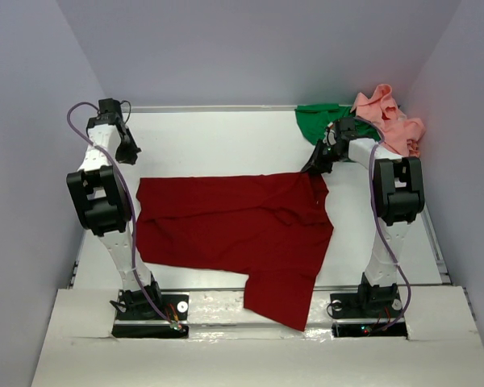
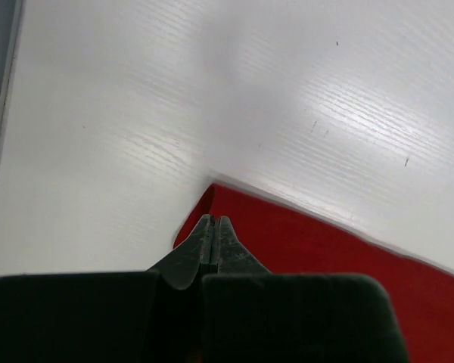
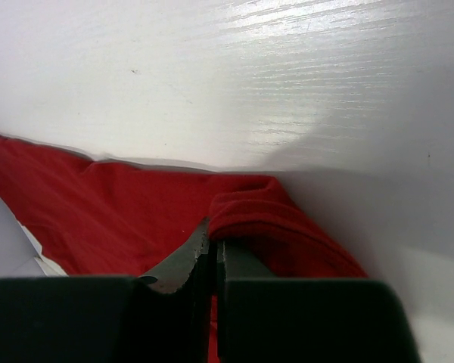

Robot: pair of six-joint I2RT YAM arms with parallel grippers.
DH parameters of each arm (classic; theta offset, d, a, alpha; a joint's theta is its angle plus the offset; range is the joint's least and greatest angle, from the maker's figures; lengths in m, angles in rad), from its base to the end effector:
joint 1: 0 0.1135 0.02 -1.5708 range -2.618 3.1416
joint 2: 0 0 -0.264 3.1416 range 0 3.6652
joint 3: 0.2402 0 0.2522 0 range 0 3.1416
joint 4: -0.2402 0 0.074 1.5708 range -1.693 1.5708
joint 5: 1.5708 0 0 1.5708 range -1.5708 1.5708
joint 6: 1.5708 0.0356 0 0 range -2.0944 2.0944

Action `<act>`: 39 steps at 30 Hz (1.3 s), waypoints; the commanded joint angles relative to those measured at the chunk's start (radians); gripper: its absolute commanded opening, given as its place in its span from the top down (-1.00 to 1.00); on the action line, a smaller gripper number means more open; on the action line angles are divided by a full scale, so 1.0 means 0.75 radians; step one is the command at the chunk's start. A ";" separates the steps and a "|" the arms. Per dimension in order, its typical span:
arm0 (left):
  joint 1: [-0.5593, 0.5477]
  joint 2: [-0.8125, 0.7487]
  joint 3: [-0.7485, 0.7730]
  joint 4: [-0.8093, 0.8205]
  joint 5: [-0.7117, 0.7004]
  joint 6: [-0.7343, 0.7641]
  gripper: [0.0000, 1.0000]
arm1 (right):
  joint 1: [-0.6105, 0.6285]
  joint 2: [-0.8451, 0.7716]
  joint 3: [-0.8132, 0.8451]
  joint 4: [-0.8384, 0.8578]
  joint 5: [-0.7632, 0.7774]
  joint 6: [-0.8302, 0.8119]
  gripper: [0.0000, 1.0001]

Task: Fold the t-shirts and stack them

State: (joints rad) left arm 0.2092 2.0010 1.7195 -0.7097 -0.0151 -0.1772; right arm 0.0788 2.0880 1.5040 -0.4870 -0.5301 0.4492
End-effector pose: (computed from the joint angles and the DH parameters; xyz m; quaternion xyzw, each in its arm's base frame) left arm 0.4324 0.0923 0.2513 -0.1861 0.9400 0.0118 0.2856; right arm 0.4354 0.0524 0.1661 0.1085 0.9310 0.3073 0.1642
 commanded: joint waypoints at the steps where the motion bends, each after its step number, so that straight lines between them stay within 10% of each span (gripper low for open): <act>1: 0.001 0.038 0.074 -0.054 -0.015 -0.001 1.00 | 0.005 0.006 0.056 0.021 0.005 -0.006 1.00; 5: -0.009 0.056 0.064 -0.072 0.006 0.003 0.96 | 0.005 0.000 0.056 0.019 0.013 -0.006 0.96; 11: -0.015 -0.003 -0.075 -0.044 0.022 0.028 0.32 | 0.005 0.002 0.052 0.019 0.013 -0.008 0.92; 39: -0.085 -0.009 -0.333 -0.011 -0.031 0.042 0.22 | 0.005 -0.002 0.052 0.019 0.007 -0.006 0.91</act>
State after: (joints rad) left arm 0.1459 2.0163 1.4719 -0.7074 0.0074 -0.1532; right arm 0.0788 2.0880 1.5047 -0.4877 -0.5282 0.4488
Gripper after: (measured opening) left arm 0.381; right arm 0.054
